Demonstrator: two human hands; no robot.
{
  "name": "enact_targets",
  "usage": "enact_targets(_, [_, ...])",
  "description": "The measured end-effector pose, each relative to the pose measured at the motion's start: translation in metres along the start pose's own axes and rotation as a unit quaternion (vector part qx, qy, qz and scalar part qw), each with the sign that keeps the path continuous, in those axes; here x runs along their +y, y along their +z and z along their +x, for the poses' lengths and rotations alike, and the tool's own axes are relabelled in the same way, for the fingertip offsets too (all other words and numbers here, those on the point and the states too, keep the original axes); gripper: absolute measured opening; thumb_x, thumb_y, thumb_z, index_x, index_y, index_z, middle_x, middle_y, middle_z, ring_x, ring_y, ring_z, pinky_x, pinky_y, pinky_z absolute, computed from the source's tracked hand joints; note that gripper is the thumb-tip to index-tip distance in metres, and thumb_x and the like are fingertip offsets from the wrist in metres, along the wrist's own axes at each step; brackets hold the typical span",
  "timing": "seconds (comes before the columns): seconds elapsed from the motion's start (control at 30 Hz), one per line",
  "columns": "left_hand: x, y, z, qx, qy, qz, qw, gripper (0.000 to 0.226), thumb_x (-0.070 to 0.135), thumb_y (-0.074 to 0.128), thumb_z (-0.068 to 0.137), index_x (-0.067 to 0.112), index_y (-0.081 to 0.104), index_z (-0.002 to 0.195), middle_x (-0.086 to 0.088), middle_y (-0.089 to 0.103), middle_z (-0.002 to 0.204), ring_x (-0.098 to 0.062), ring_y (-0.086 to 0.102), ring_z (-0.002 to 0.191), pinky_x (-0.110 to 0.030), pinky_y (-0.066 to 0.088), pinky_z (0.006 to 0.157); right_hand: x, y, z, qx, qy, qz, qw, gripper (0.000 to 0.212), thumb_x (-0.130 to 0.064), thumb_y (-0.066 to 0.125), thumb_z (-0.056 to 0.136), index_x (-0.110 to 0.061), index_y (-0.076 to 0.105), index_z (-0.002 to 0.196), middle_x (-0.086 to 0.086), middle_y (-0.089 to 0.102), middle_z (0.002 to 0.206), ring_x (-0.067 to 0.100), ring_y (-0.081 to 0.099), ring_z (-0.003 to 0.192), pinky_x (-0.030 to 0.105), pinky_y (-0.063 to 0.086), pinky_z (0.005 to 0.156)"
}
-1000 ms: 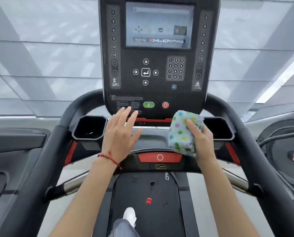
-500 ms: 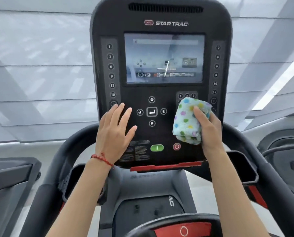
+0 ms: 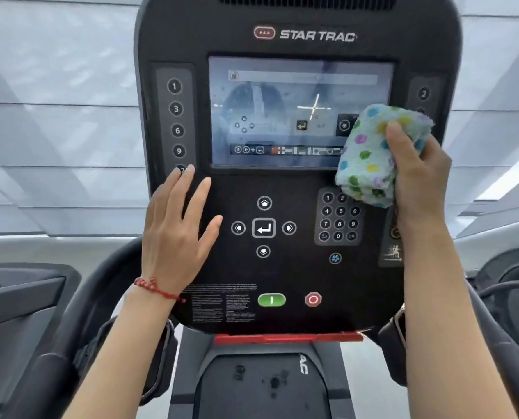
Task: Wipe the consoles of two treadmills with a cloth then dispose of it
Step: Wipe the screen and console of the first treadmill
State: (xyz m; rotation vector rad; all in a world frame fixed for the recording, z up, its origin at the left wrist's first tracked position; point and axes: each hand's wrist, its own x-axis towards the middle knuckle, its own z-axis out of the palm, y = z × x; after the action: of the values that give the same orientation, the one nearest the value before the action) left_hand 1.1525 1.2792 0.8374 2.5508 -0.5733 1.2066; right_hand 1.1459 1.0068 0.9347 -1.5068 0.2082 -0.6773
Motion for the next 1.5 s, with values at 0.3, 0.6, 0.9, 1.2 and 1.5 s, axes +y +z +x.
enact_targets(0.3, [0.003,0.009,0.006,0.008,0.001,0.003,1.0,0.042,0.026,0.049,0.096,-0.001,0.052,0.128,-0.024,0.045,0.135,-0.037,0.038,0.128,-0.054,0.039,0.1,-0.006,0.013,0.009,0.055,-0.108,-0.301,0.946,0.037,-0.05,0.058,0.083,-0.017,0.056,0.098,-0.006,0.055,0.094,0.007,0.048,0.083,0.016,0.032,0.067])
enact_targets(0.6, [0.003,0.009,0.004,0.004,0.001,0.002,1.0,0.042,0.027,0.047,0.096,0.0,0.052,0.128,-0.025,0.044,0.137,-0.038,0.037,0.129,-0.054,0.036,0.102,-0.006,0.045,0.002,0.145,-0.011,-0.314,0.938,0.059,-0.056,0.052,0.082,-0.012,0.041,0.12,0.006,0.052,0.12,0.022,0.051,0.102,0.028,0.03,0.074])
enact_targets(0.9, [-0.001,0.008,0.004,0.004,0.005,-0.005,1.0,0.043,0.028,0.046,0.096,0.001,0.052,0.129,-0.023,0.044,0.138,-0.036,0.036,0.13,-0.051,0.034,0.105,0.004,0.078,-0.002,0.215,-0.086,-0.342,0.911,0.059,-0.058,0.042,0.087,-0.006,0.047,0.112,0.006,0.058,0.108,0.028,0.058,0.097,0.028,0.027,0.065])
enact_targets(1.2, [-0.004,0.008,-0.002,0.003,0.018,-0.005,1.0,0.042,0.027,0.048,0.096,0.001,0.052,0.129,-0.024,0.042,0.139,-0.036,0.035,0.132,-0.051,0.031,0.108,-0.004,0.149,-0.011,0.171,-0.229,-0.328,0.9,0.055,-0.056,0.041,0.086,-0.002,0.053,0.086,0.009,0.059,0.076,0.025,0.06,0.06,0.025,0.032,0.048])
enact_targets(1.5, [-0.003,0.007,-0.003,-0.003,0.015,-0.008,1.0,0.043,0.028,0.047,0.096,0.002,0.05,0.13,-0.023,0.041,0.14,-0.036,0.035,0.133,-0.051,0.032,0.108,-0.005,0.179,-0.01,0.117,-0.347,-0.362,0.857,0.048,-0.048,0.042,0.085,-0.005,0.053,0.069,0.007,0.056,0.057,0.022,0.053,0.04,0.024,0.037,0.032])
